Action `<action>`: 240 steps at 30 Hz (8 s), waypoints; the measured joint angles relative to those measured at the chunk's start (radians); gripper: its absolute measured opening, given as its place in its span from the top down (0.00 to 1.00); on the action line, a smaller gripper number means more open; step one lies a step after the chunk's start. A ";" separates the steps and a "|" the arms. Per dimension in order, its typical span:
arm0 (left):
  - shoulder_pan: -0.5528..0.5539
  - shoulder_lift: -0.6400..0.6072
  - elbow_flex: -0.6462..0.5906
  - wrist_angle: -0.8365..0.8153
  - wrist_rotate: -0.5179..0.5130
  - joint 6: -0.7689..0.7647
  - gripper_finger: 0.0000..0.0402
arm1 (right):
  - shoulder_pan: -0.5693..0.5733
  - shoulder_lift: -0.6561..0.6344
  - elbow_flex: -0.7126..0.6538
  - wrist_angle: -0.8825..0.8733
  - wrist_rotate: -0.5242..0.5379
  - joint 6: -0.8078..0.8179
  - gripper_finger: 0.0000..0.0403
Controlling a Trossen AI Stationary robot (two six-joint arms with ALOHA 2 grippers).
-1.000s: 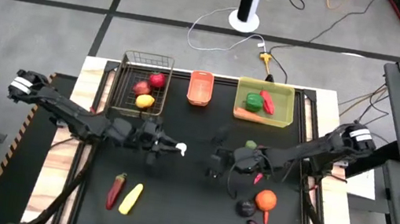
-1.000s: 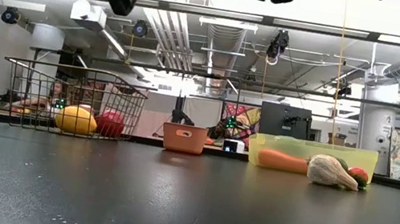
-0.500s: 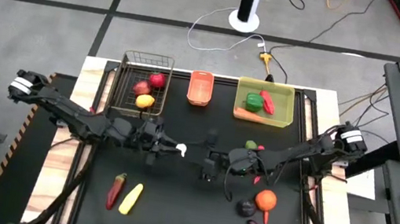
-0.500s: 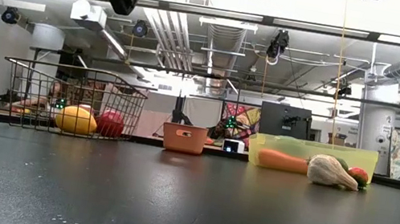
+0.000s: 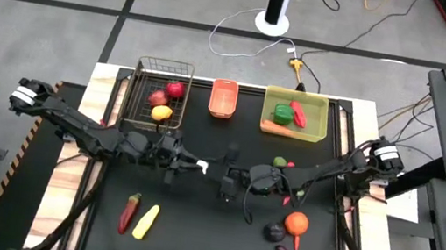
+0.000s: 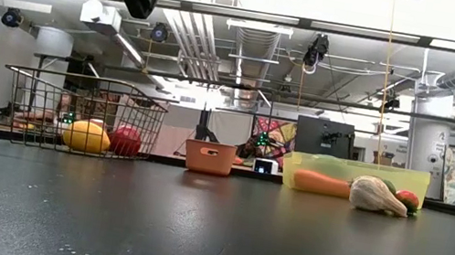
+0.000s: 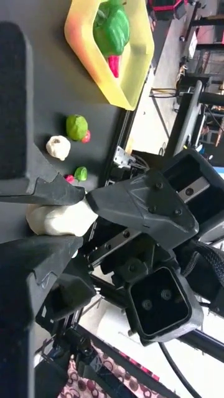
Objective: Sort produce into baskets
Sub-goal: Put the left white garlic into the orange bin, then put the green chili pepper into the orange bin
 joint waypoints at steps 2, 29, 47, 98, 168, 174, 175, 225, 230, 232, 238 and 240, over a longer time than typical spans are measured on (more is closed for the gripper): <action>0.000 0.000 0.000 0.000 -0.002 0.000 0.89 | -0.002 0.000 0.000 0.000 0.004 0.000 0.39; 0.001 -0.019 0.000 -0.030 -0.054 0.042 0.68 | -0.013 -0.001 0.000 -0.016 0.106 -0.010 0.67; 0.000 -0.219 0.002 -0.456 -0.112 0.062 0.48 | -0.208 -0.010 0.198 -0.519 0.073 0.379 0.68; 0.000 -0.327 0.002 -1.040 -0.266 -0.250 0.48 | -0.699 0.397 0.663 -1.036 -0.340 0.656 0.52; 0.000 -0.177 0.002 -0.637 -0.264 -0.010 0.48 | -0.159 -0.417 -0.119 -1.804 -0.345 1.645 0.34; 0.000 -0.177 0.002 -0.635 -0.265 -0.011 0.48 | -0.159 -0.452 -0.243 -1.738 -0.361 1.774 0.38; 0.000 -0.177 0.002 -0.634 -0.265 -0.012 0.48 | -0.159 -0.452 -0.259 -1.714 -0.370 1.779 0.39; 0.000 -0.177 0.002 -0.630 -0.318 -0.010 0.48 | -0.156 -0.452 -0.466 -1.434 -0.450 1.876 0.87; 0.001 -0.177 0.002 -0.606 -0.187 -0.007 0.48 | -0.157 -0.477 -0.400 -1.431 -0.415 1.828 0.87; 0.001 -0.169 0.002 -0.569 -0.044 0.018 0.48 | -0.157 -0.485 -0.359 -1.423 -0.387 1.786 0.87; 0.001 -0.089 0.002 -0.375 0.119 0.125 0.48 | -0.157 -0.490 -0.268 -1.181 -0.282 1.541 0.87; 0.005 -0.053 0.002 -0.305 0.119 0.155 0.48 | -0.157 -0.490 -0.264 -1.019 -0.271 1.430 0.87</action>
